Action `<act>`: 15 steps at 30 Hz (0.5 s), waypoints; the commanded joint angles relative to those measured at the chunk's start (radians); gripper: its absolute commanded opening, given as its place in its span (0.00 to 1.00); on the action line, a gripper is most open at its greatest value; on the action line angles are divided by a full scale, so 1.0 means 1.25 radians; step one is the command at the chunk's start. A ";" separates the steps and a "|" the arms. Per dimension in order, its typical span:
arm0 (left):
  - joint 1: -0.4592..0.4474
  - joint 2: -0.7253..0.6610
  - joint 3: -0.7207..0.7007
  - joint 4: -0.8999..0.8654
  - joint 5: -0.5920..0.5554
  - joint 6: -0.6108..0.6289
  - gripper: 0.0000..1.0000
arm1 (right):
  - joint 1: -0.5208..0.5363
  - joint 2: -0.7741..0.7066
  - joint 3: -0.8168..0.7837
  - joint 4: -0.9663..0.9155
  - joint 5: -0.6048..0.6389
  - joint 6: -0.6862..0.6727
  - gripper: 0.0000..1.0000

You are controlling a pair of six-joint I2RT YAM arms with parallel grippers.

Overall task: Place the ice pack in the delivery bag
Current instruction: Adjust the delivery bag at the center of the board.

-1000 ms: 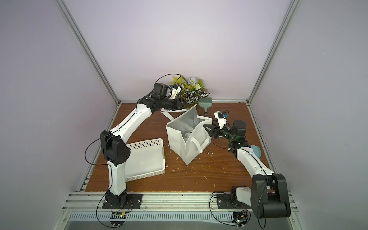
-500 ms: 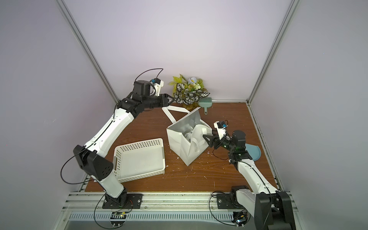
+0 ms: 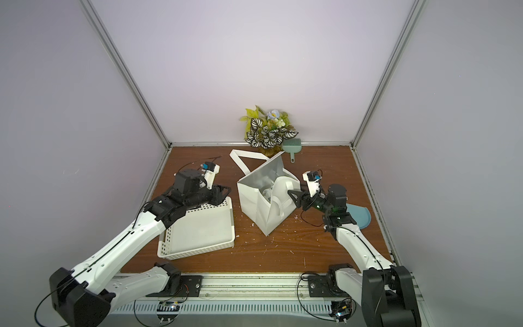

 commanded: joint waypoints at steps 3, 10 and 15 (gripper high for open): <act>-0.006 -0.023 -0.069 0.172 0.155 0.062 0.49 | 0.008 -0.013 0.045 -0.017 0.005 -0.005 0.68; -0.009 -0.027 -0.133 0.339 0.219 0.070 0.56 | 0.010 -0.030 0.038 -0.037 0.013 -0.007 0.68; -0.009 0.023 -0.119 0.361 0.182 0.126 0.57 | 0.010 -0.028 0.042 -0.040 0.006 -0.005 0.68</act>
